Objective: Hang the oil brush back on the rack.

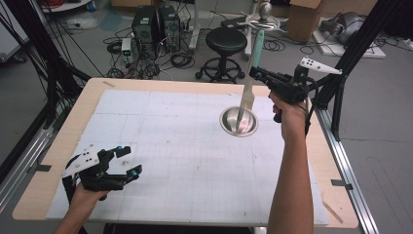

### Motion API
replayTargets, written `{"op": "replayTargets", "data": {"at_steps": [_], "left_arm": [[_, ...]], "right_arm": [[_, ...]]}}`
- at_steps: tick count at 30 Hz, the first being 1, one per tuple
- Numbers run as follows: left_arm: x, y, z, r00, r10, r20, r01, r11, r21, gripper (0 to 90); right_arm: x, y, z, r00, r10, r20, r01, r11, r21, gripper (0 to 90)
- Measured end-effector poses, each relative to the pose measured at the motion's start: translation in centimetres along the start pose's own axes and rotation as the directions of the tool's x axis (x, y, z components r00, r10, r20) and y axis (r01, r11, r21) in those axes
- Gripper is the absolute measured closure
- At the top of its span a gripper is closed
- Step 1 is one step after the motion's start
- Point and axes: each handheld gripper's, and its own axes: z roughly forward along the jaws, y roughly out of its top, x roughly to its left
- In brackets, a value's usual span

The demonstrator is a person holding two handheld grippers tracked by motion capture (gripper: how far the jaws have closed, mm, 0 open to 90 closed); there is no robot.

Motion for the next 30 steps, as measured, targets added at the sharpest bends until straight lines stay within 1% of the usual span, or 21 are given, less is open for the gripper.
{"op": "replayTargets", "data": {"at_steps": [8, 11, 14, 17, 18, 19, 20, 21, 22, 23, 24, 25, 26, 27, 28, 29, 30], "left_arm": [[-0.1, 0.0, 0.0, 1.0, -0.001, 0.002, 0.001, 1.0, 0.006, 20.2], [-0.1, 0.0, 0.0, 1.0, -0.003, 0.002, 0.003, 1.0, 0.005, 20.2], [-0.1, 0.0, 0.0, 1.0, -0.003, 0.002, 0.003, 1.0, 0.005, 20.2], [0.0, -0.1, 0.0, 1.0, -0.002, 0.0, 0.002, 1.0, 0.007, 20.2], [0.0, -0.1, 0.0, 1.0, -0.002, 0.0, 0.002, 1.0, 0.007, 20.2], [0.0, -0.1, -0.1, 1.0, -0.005, -0.001, 0.005, 1.0, 0.006, 20.2], [0.0, -0.1, -0.1, 1.0, -0.005, -0.001, 0.005, 1.0, 0.006, 20.1], [0.0, -0.1, -0.1, 1.0, -0.004, -0.001, 0.004, 1.0, 0.005, 20.1], [0.1, -0.1, -0.1, 1.0, -0.006, -0.004, 0.006, 1.0, 0.004, 20.1], [0.1, -0.1, -0.1, 1.0, -0.006, -0.004, 0.006, 1.0, 0.004, 20.1], [0.1, -0.1, -0.1, 1.0, -0.004, -0.006, 0.004, 1.0, 0.003, 20.1], [0.2, -0.1, -0.2, 1.0, -0.005, -0.006, 0.005, 1.0, 0.004, 20.1], [0.2, -0.1, -0.2, 1.0, -0.005, -0.006, 0.005, 1.0, 0.004, 20.1], [0.4, -0.1, -0.4, 0.9999, -0.011, -0.013, 0.011, 0.9999, 0.002, 20.0], [0.4, -0.1, -0.4, 0.9999, -0.011, -0.013, 0.011, 0.9999, 0.002, 19.9], [0.5, -0.2, -0.5, 0.9997, -0.015, -0.017, 0.015, 0.9999, -0.001, 19.9], [0.6, -0.2, -0.6, 0.9996, -0.02, -0.021, 0.02, 0.9998, -0.003, 19.9]], "right_arm": [[-0.3, -0.1, 0.1, 0.9999, 0.009, 0.005, -0.009, 1.0, 0.005, 84.3], [-0.5, -0.2, 0.2, 0.9998, 0.017, 0.014, -0.017, 1.0, 0.006, 84.3], [-0.5, -0.3, 0.3, 0.9997, 0.018, 0.017, -0.018, 1.0, 0.016, 84.3], [-0.5, -0.3, 0.3, 0.9991, 0.009, 0.042, -0.01, 1.0, 0.023, 83.0], [-0.5, -0.3, 0.3, 0.9991, 0.009, 0.042, -0.01, 1.0, 0.023, 83.0], [-0.3, -0.3, 0.2, 0.9975, 0.007, 0.07, -0.008, 1.0, 0.022, 67.5], [-0.3, -0.3, 0.1, 0.9951, 0.015, 0.098, -0.017, 1.0, 0.017, 60.7], [-0.3, -0.3, 0.1, 0.9951, 0.015, 0.098, -0.017, 1.0, 0.017, 60.7], [0.0, -0.4, -0.3, 0.9921, 0.001, 0.125, -0.004, 1.0, 0.025, 56.0], [0.0, -0.4, -0.3, 0.9921, 0.001, 0.125, -0.004, 1.0, 0.025, 56.0], [0.4, -0.5, -0.6, 0.9844, -0.023, 0.174, 0.019, 0.999, 0.028, 38.8], [0.6, -0.6, -0.8, 0.9773, -0.042, 0.208, 0.037, 0.999, 0.026, 31.1], [0.6, -0.6, -0.8, 0.9773, -0.042, 0.208, 0.037, 0.999, 0.026, 31.1], [1.2, -1.0, -1.4, 0.9622, -0.092, 0.256, 0.081, 0.995, 0.053, 24.8], [1.2, -1.0, -1.4, 0.9622, -0.092, 0.256, 0.081, 0.995, 0.053, 24.8], [1.5, -1.2, -1.7, 0.9557, -0.115, 0.271, 0.098, 0.992, 0.076, 22.6], [2.1, -1.9, -2.4, 0.9357, -0.172, 0.308, 0.135, 0.981, 0.139, 20.9]]}}
